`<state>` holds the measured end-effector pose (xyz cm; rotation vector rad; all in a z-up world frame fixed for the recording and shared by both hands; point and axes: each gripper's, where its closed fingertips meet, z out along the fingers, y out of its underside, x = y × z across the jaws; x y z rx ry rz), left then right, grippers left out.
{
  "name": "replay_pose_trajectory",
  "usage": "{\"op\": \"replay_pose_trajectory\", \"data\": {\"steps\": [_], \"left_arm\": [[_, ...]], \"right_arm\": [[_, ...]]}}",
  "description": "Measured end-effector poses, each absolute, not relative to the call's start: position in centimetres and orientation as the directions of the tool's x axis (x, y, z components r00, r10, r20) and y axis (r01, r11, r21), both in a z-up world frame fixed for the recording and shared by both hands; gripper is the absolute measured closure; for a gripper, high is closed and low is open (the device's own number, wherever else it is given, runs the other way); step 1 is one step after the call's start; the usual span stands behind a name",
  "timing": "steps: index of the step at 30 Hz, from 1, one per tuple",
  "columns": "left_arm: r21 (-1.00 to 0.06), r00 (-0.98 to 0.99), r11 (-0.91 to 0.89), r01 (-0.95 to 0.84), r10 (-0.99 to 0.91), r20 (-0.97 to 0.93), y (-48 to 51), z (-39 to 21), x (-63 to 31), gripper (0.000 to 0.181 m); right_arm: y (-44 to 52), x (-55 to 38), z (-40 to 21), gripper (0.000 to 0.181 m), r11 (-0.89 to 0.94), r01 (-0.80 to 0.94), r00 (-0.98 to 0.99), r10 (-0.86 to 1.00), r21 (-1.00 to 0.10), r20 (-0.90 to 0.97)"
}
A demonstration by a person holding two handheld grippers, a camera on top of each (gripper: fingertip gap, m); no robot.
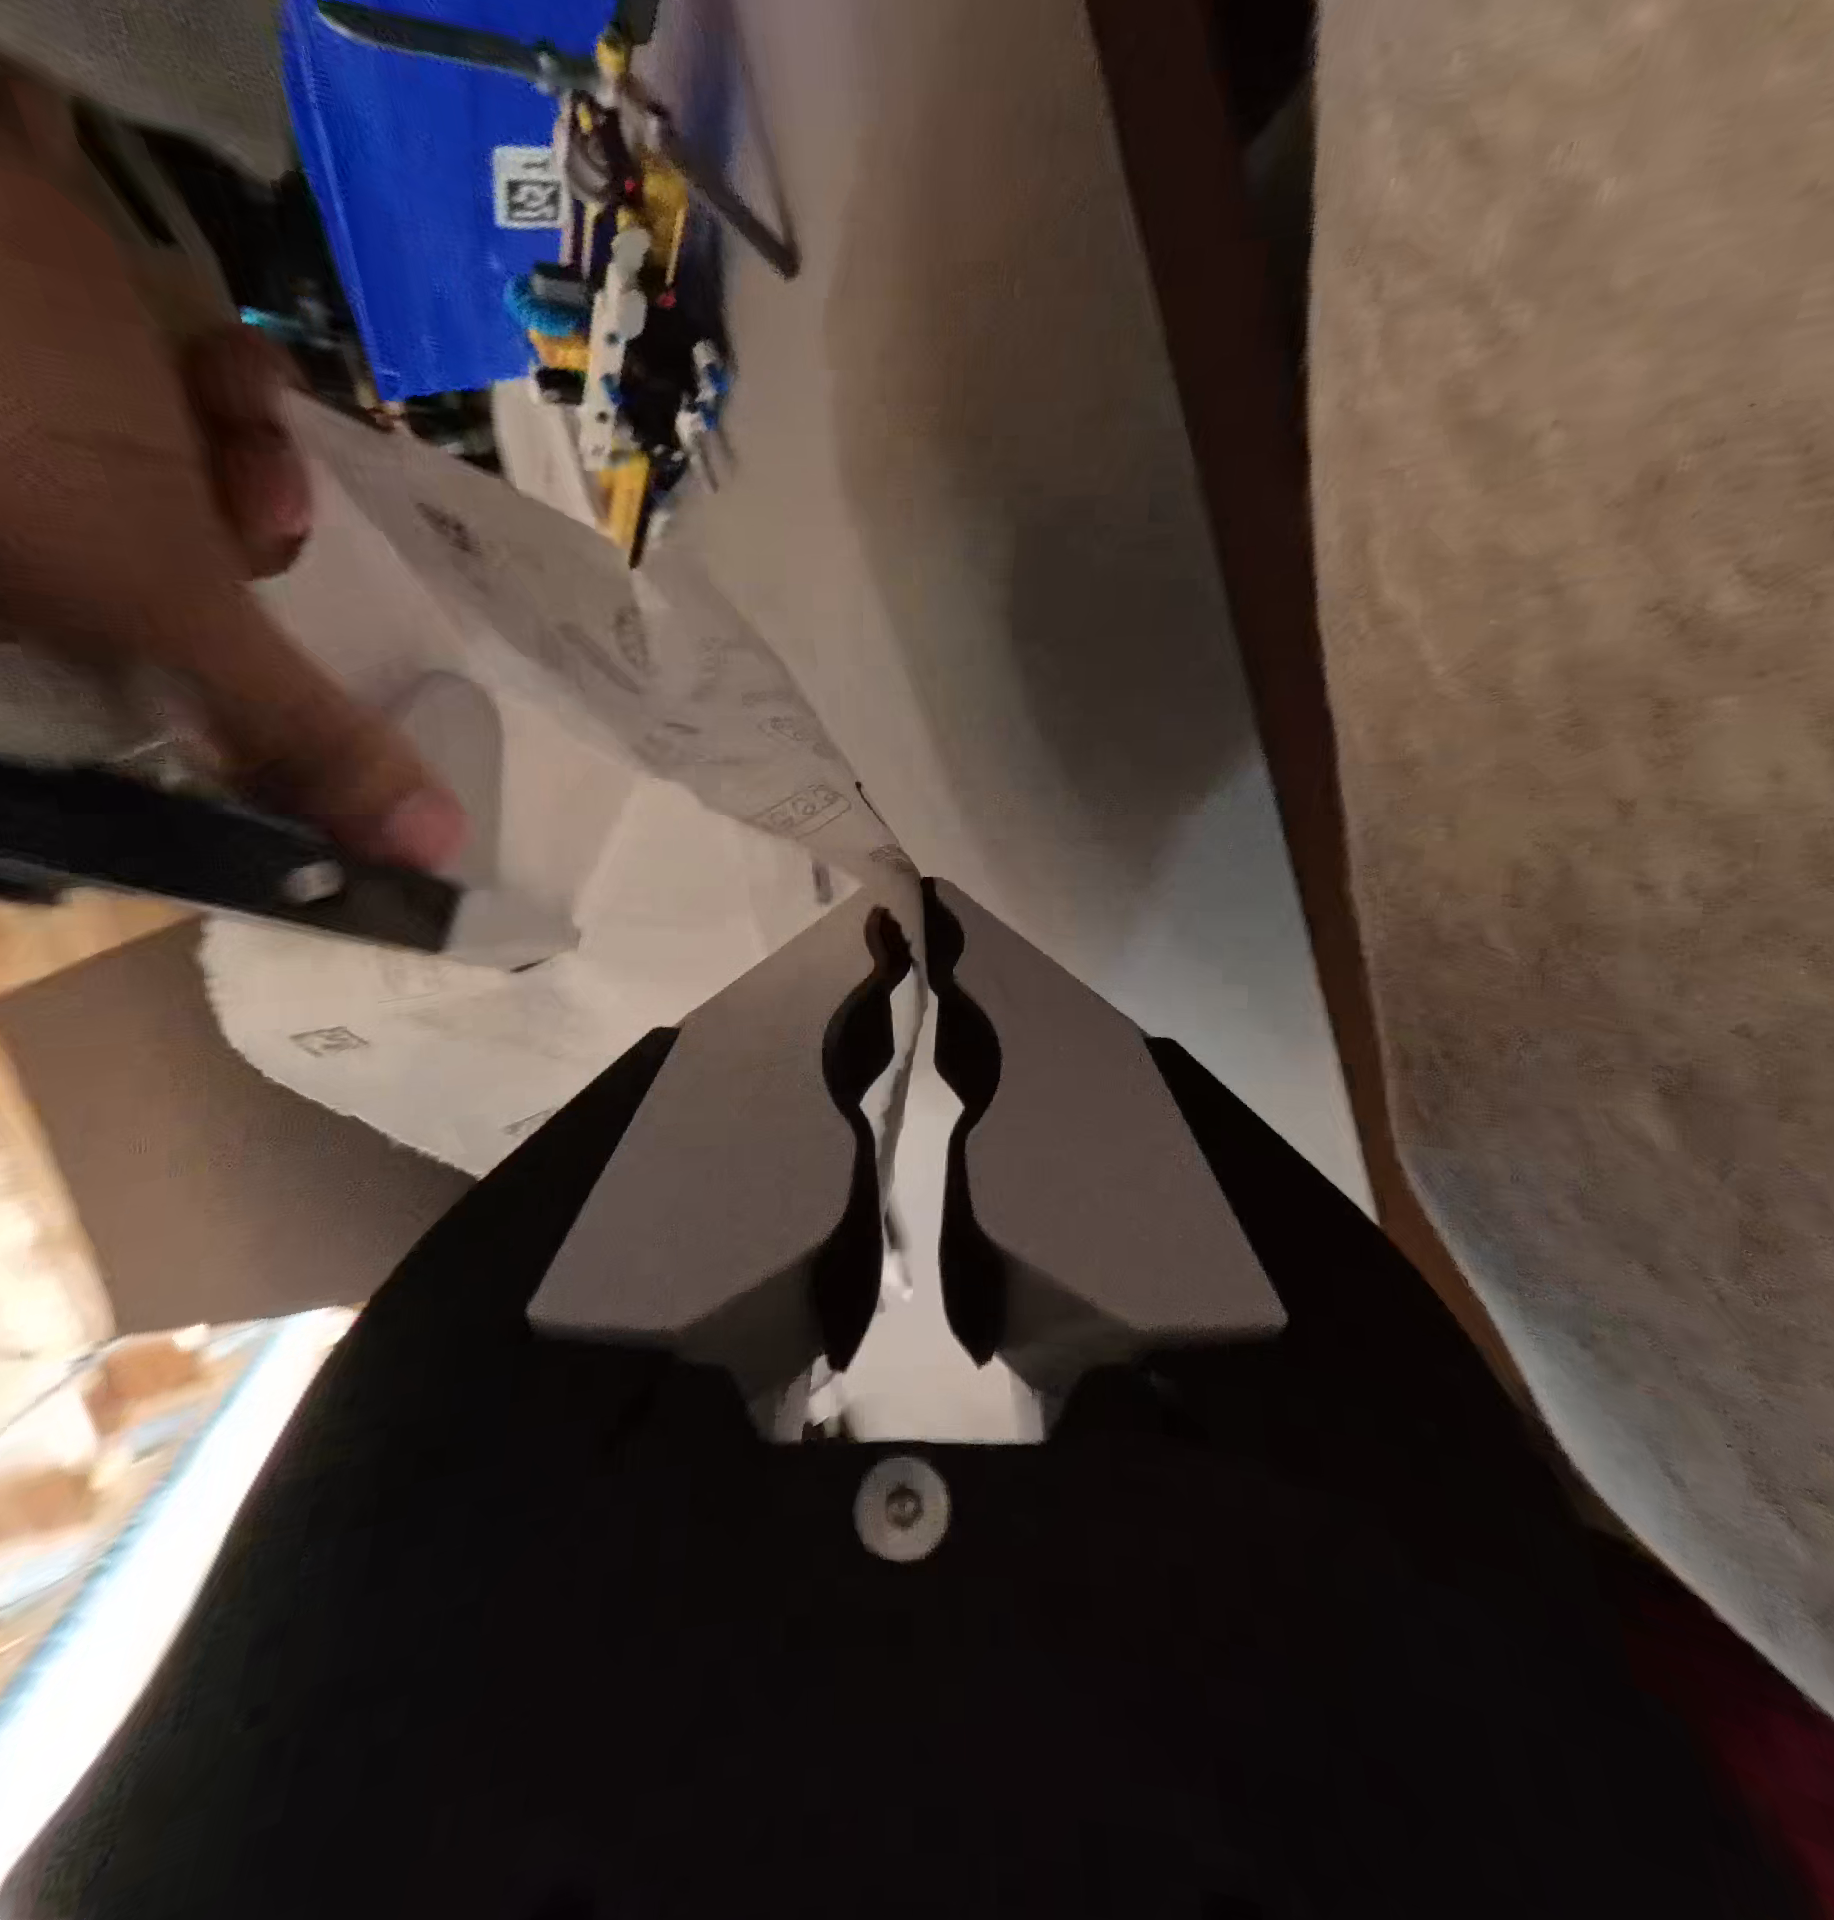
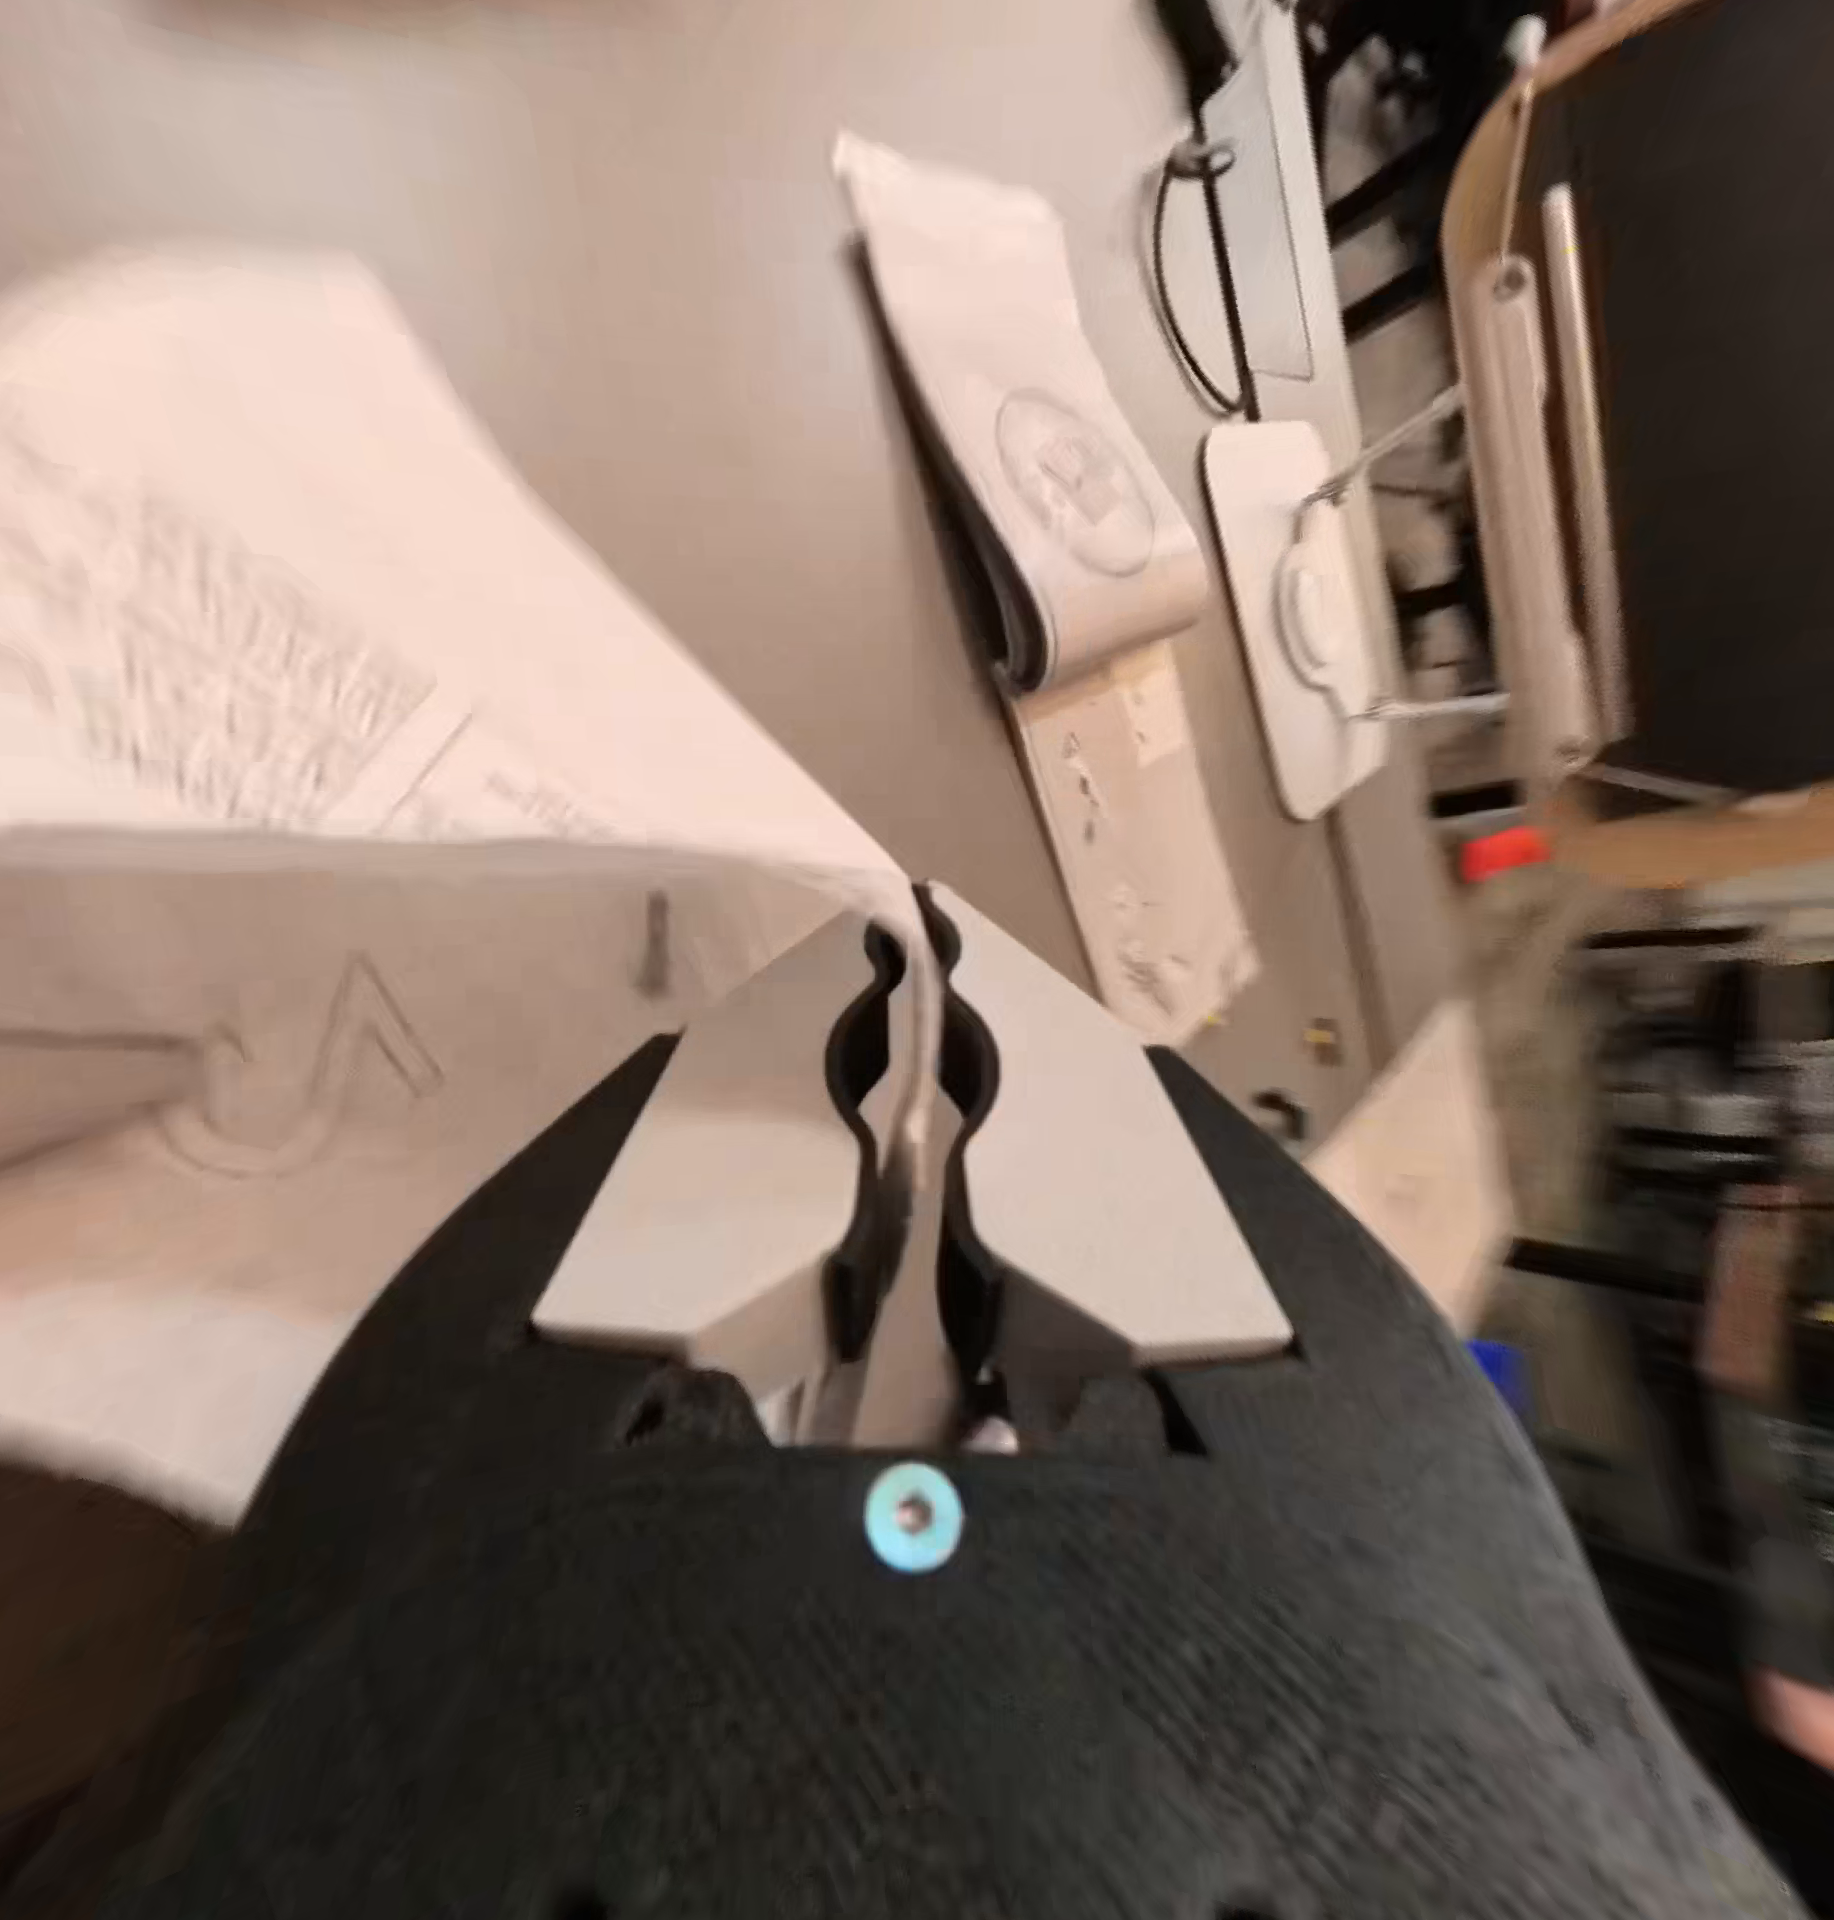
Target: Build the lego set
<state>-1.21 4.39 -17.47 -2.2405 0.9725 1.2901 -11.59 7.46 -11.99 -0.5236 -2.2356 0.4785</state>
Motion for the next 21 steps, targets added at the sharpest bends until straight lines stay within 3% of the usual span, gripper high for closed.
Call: {"op": "replay_pose_trajectory", "data": {"steps": [2, 6, 10, 12, 16, 21], "left_arm": [[0.024, 0.311, -0.694, -0.719, -0.353, -0.882, 4.4, -16.8, -1.5, 0.181], [-0.111, 0.405, -0.718, -0.687, -0.252, -0.879, 3.7, -15.1, -2.6, 0.181], [-0.157, 0.417, -0.754, -0.638, -0.167, -0.893, 2.5, -14.1, -4.9, 0.181], [-0.203, 0.447, -0.759, -0.619, -0.128, -0.886, 2.2, -13.8, -5.5, 0.181], [-0.285, 0.507, -0.779, -0.559, -0.049, -0.860, 1.4, -13.3, -7.5, 0.181], [-0.420, 0.598, -0.773, -0.474, 0.067, -0.798, 0.1, -13.0, -10.2, 0.181]], "right_arm": [[7.0, -11.6, -10.0, 0.181, 0.721, 0.265, -0.656, 0.621, -0.640, 0.429], [6.9, -11.4, -9.9, 0.181, 0.700, 0.285, -0.675, 0.631, -0.654, 0.382], [6.7, -11.2, -9.9, 0.180, 0.714, 0.233, -0.668, 0.611, -0.660, 0.425], [6.1, -10.7, -9.6, 0.163, 0.686, 0.221, -0.697, 0.608, -0.693, 0.379], [5.3, -9.6, -7.6, 0.112, 0.565, 0.177, -0.755, 0.603, -0.806, 0.257], [6.4, -8.1, -5.5, 0.098, 0.468, 0.058, -0.764, 0.590, -0.882, 0.262]]}}
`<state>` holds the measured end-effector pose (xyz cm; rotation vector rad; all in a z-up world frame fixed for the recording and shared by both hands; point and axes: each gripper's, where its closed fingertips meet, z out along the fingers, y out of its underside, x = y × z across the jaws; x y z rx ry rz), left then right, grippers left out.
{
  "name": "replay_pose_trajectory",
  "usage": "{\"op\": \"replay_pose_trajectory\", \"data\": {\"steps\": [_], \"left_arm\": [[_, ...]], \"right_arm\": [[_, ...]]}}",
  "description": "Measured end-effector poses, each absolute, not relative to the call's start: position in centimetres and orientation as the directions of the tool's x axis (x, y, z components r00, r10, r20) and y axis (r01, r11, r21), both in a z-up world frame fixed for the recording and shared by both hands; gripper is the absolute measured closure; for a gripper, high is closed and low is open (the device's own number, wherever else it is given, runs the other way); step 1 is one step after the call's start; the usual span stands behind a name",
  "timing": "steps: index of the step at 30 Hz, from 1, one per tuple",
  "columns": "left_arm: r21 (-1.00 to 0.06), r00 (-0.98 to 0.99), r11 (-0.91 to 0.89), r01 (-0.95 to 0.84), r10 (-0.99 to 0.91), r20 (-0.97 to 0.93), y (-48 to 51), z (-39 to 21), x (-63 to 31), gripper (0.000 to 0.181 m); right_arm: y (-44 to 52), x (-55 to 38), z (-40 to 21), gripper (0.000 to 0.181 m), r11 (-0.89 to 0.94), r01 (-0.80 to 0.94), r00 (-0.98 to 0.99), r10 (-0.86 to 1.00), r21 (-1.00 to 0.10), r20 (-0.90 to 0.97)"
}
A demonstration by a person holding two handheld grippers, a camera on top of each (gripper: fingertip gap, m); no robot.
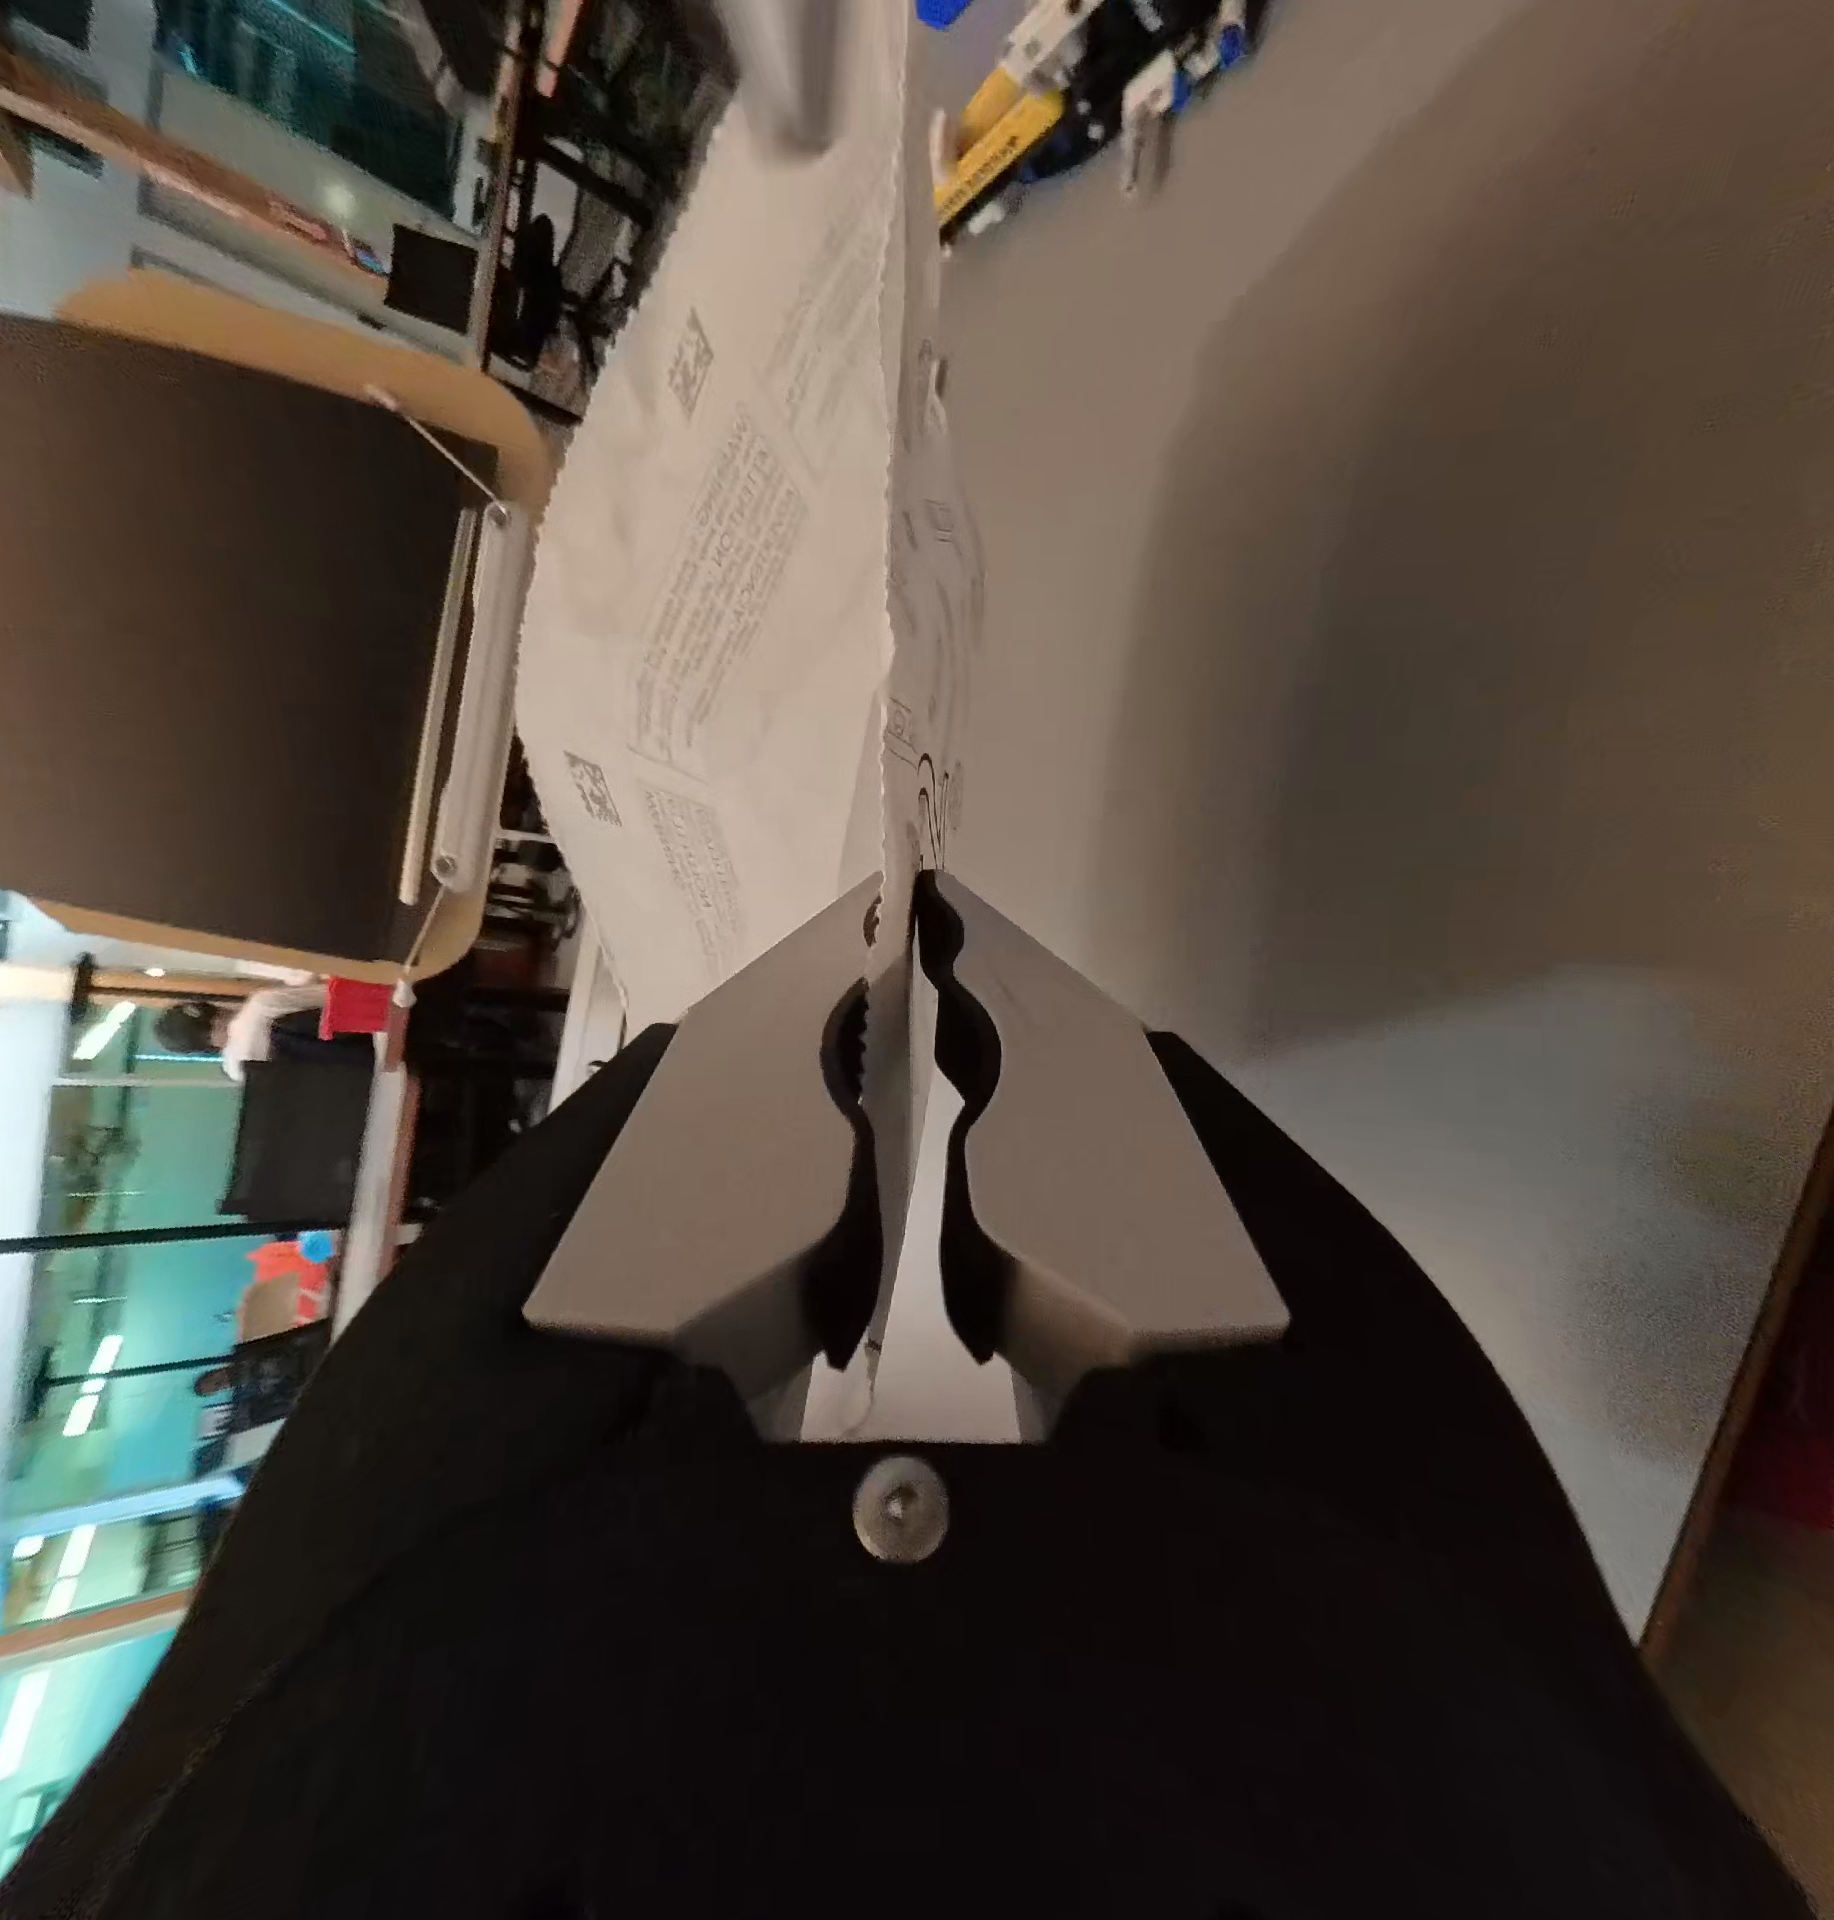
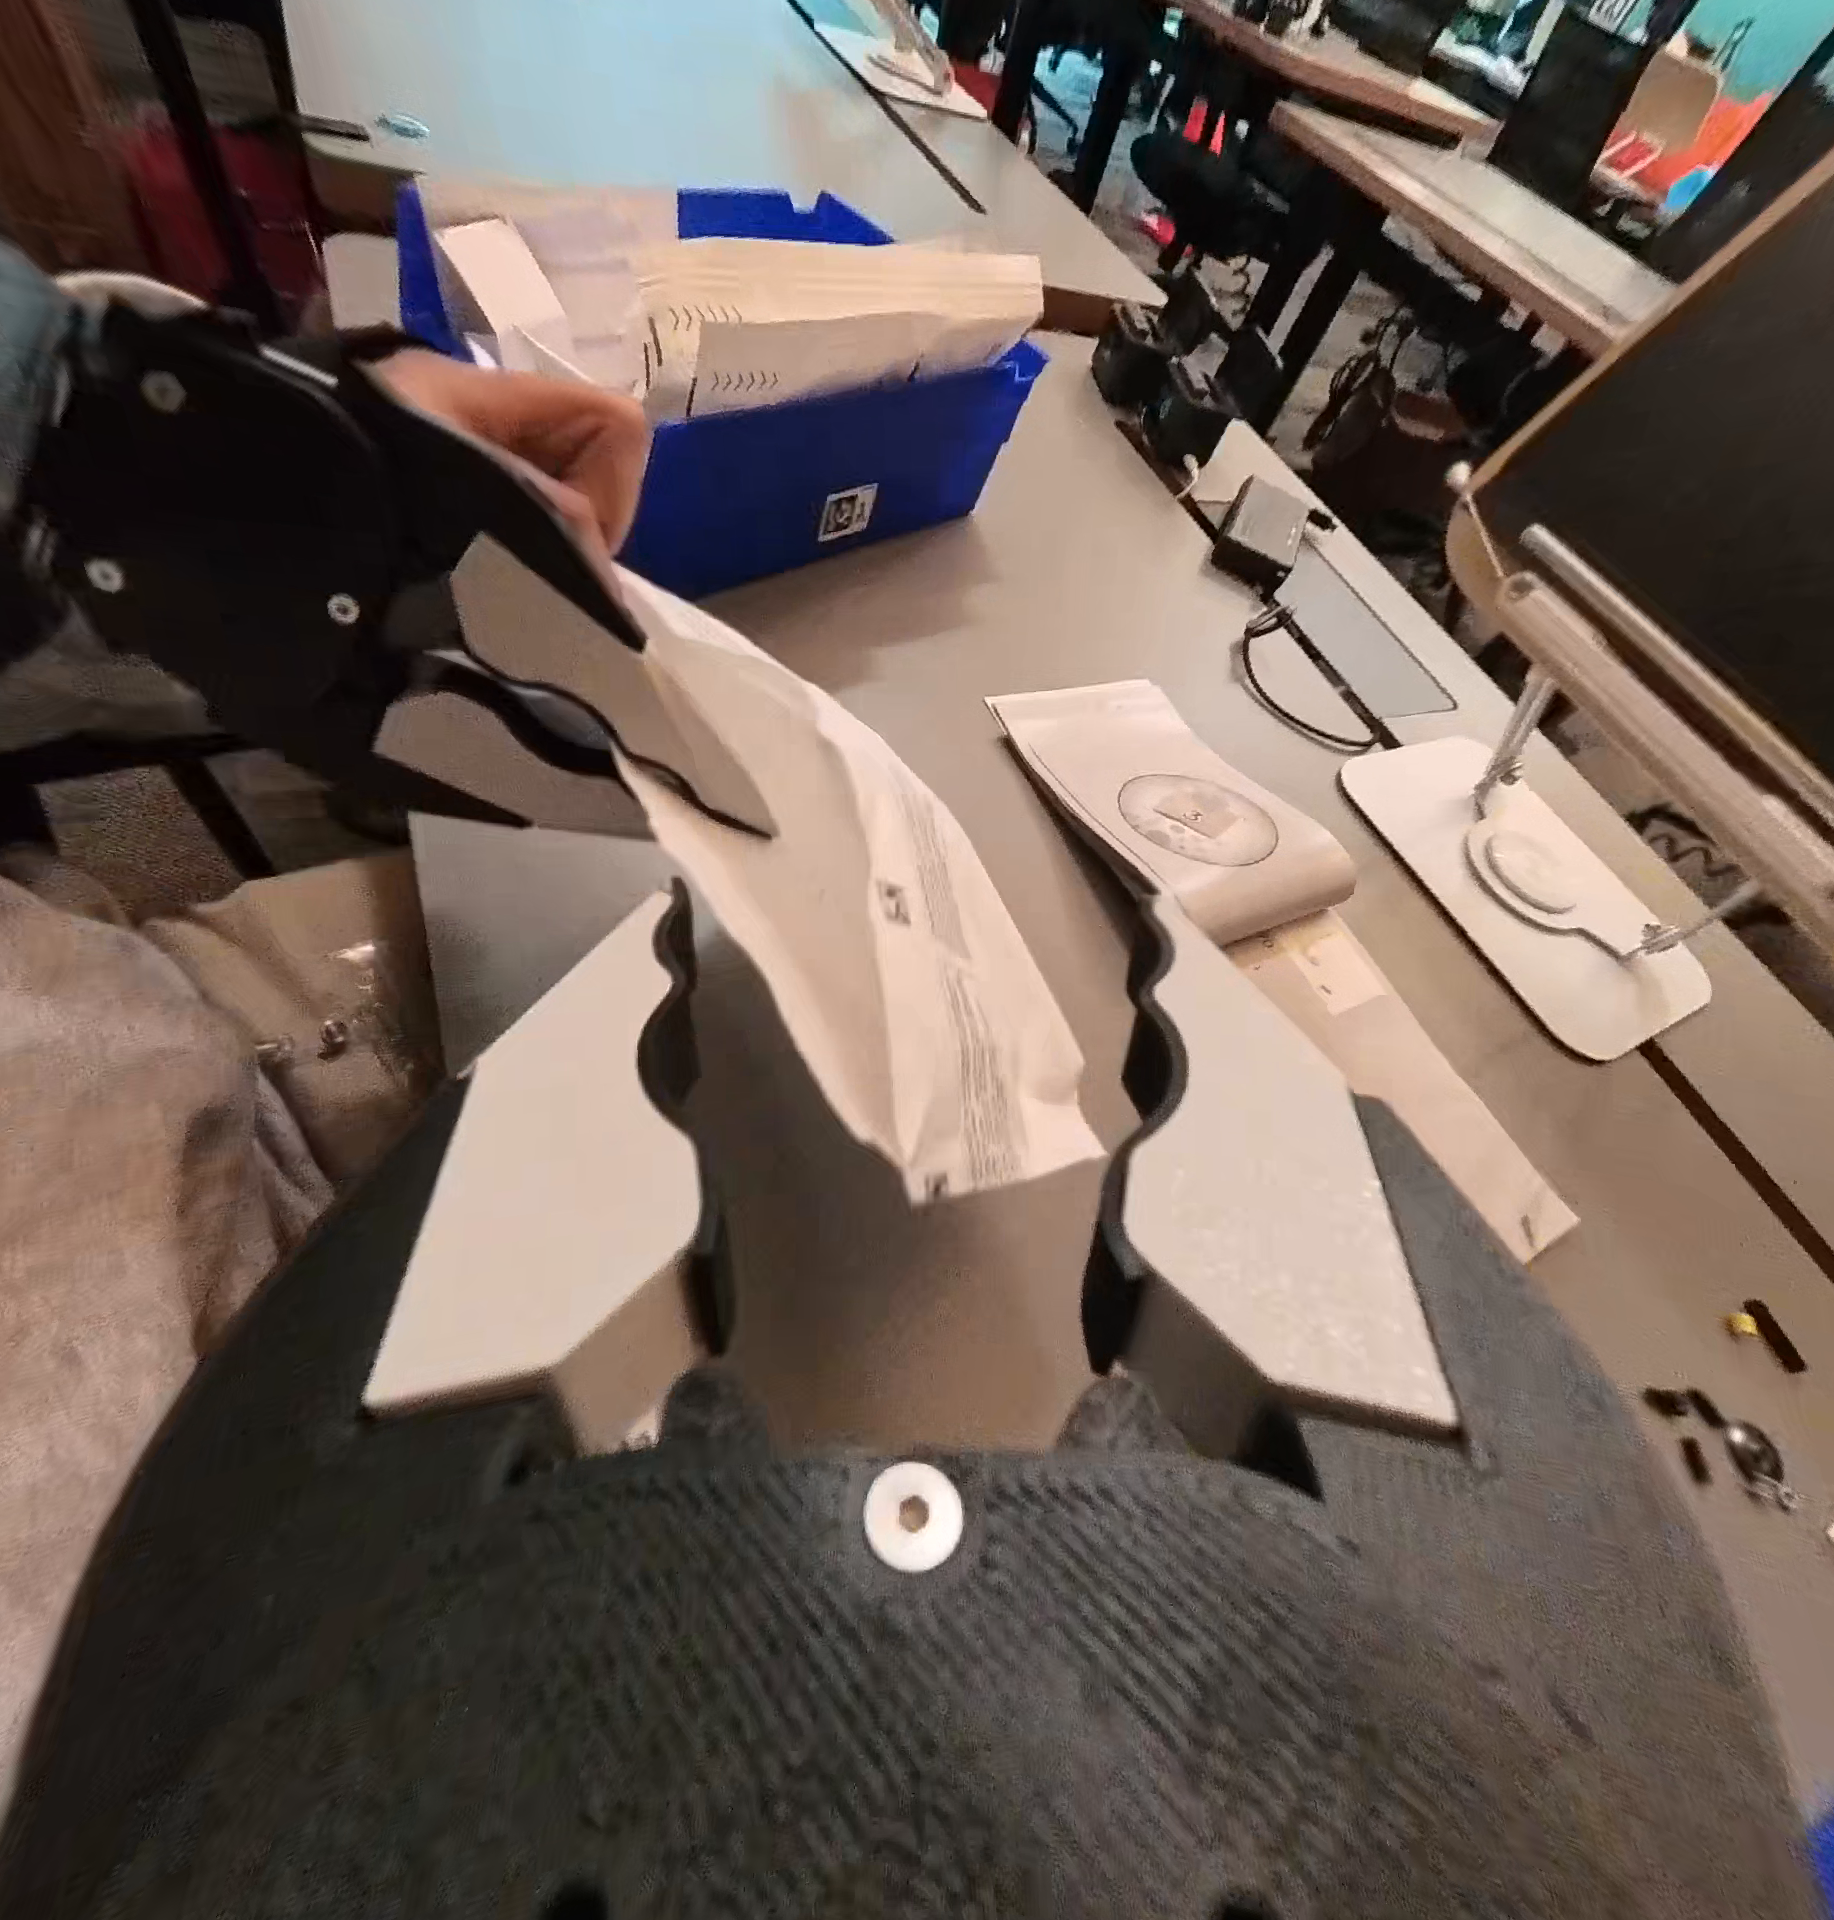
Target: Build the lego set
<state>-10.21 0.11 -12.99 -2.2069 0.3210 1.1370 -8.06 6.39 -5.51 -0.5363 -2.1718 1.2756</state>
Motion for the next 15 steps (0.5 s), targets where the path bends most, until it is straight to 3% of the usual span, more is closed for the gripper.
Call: {"op": "replay_pose_trajectory", "data": {"steps": [5, 12, 15], "left_arm": [[-0.558, 0.679, -0.701, -0.445, 0.143, -0.721, -0.3, -11.4, -10.6, 0.181], [-0.607, 0.716, -0.634, -0.479, 0.118, -0.688, 0.2, -10.4, -9.9, 0.181], [-0.612, 0.720, -0.623, -0.487, 0.111, -0.685, 0.2, -10.5, -9.9, 0.181]], "right_arm": [[9.2, -8.1, -6.8, 0.106, 0.535, -0.030, -0.680, 0.608, -0.844, 0.410], [9.6, -8.1, -6.3, 0.157, 0.642, -0.220, -0.576, 0.522, -0.734, 0.629], [9.5, -7.7, -6.6, 0.159, 0.655, -0.194, -0.638, 0.481, -0.730, 0.602]]}}
